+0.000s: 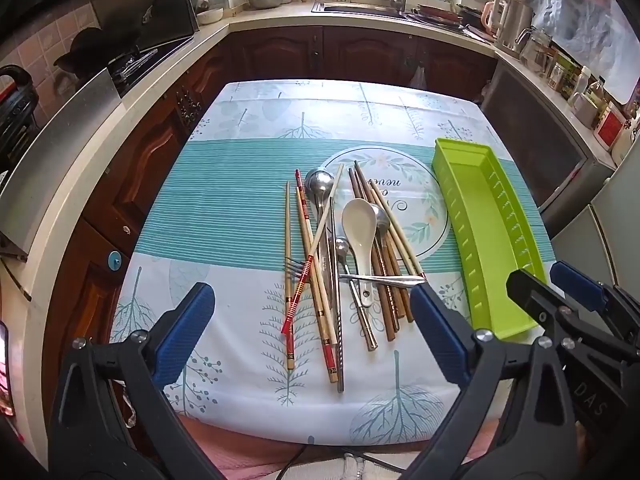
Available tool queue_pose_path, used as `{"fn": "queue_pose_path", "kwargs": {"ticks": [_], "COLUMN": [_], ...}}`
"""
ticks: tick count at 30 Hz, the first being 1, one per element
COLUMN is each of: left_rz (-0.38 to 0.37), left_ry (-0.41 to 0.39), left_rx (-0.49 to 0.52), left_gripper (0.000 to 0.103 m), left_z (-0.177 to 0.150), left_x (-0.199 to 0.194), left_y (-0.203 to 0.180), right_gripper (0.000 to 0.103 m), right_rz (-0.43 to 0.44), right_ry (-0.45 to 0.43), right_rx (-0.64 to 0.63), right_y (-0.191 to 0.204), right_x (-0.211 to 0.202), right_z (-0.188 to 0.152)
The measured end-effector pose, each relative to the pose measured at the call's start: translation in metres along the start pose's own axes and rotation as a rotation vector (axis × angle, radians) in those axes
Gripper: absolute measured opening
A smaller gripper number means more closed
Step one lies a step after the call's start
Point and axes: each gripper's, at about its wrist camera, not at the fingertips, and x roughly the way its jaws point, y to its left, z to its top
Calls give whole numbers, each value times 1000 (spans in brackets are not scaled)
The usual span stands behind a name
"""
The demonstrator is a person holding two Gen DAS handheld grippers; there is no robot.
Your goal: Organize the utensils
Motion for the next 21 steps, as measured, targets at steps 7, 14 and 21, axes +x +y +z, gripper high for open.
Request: {"fn": "queue_pose_path", "kwargs": {"ticks": [7, 14, 21], "left_rz": [-12, -13, -22], "left_ry": [9, 11, 16], "left_rx": [-1, -4, -3], "left_gripper": [93, 91, 88], "left_z": [0, 0, -2], "left_x": [0, -1, 1], "left_y": [-1, -1, -1], "right_gripper": [59, 59, 59], "right_rz": [1, 1, 0], "right_ry": [-1, -1, -1], "right_rx": [0, 0, 0], "right_y": [1, 1, 2], "right_x": [0, 1, 2], "right_z": [0, 0, 0]}}
